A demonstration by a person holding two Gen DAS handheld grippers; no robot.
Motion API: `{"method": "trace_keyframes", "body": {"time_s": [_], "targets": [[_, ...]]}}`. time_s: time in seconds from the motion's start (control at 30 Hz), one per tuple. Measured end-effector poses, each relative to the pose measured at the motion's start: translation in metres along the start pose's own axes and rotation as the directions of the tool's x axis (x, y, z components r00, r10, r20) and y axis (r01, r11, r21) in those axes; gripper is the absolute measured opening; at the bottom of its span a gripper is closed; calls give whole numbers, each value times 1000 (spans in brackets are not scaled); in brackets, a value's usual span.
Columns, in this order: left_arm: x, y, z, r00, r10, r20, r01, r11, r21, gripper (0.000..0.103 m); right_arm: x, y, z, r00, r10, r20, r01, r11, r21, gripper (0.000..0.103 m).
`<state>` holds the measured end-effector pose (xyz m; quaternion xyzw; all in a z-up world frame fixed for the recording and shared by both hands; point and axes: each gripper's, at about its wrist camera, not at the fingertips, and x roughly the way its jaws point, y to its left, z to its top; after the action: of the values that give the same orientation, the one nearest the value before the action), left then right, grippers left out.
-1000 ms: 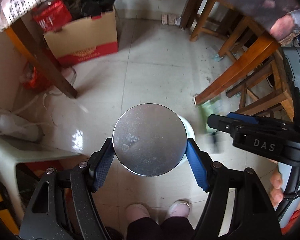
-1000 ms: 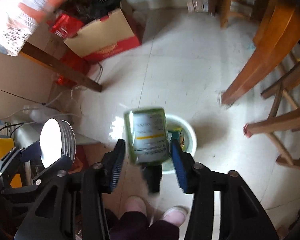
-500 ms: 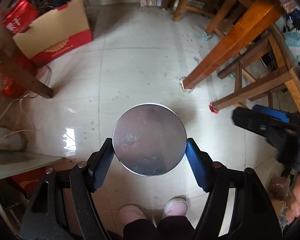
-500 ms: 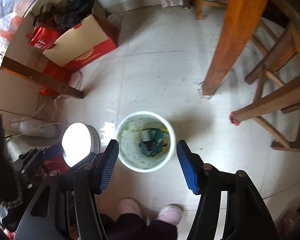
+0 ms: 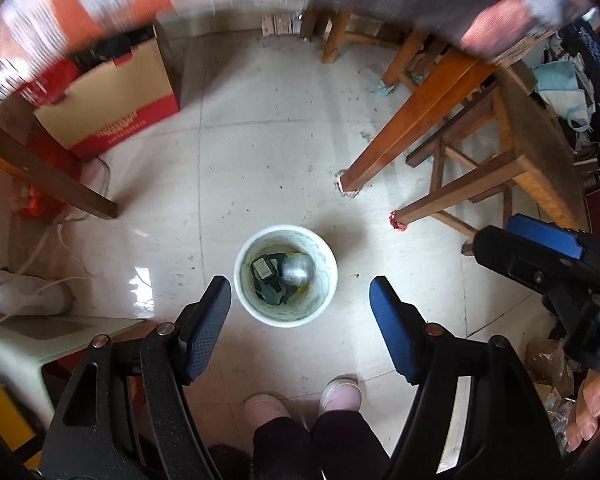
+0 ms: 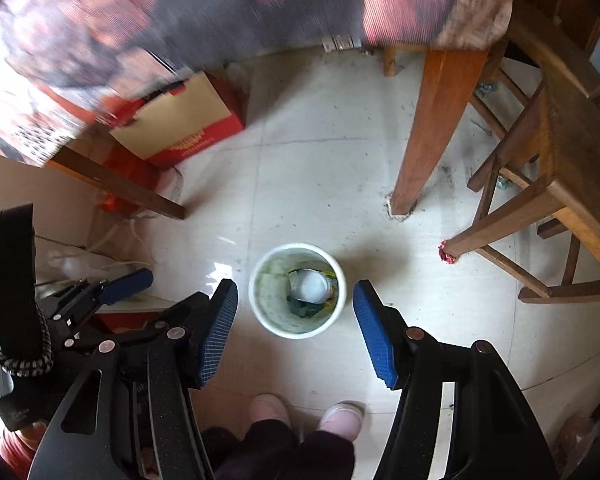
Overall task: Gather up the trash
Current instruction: 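Open both grippers over the white bucket to drop the bottle and lid, then raise both tools and move them back toward the table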
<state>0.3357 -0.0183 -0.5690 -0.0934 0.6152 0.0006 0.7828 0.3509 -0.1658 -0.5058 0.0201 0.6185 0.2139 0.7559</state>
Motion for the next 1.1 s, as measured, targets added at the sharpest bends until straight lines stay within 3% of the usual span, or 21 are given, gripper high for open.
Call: {"method": "trace_keyframes", "body": {"time_s": [0.23,0.5,0.77,0.97,1.1], "targets": [[-120,-9,10,995,18,101,-16,1000,-22,71,-90,40,12,998,3,64,0,998,-56,56],[-262,-17,7,970,69,235,-70,998,-1,71,-210,84,16,982,24,190,-1,993,-117,56],[-387,-23,-3,919,83,385,-106,994,39,71,-318,124,18,945,38,324,6,991,-135,56],[-464,-23,-9,860,68,506,-112,992,57,71,-388,153,13,894,30,447,44,987,-153,56],[-501,-21,-12,819,49,572,-103,993,62,72,-411,166,8,864,8,504,76,986,-146,56]]}}
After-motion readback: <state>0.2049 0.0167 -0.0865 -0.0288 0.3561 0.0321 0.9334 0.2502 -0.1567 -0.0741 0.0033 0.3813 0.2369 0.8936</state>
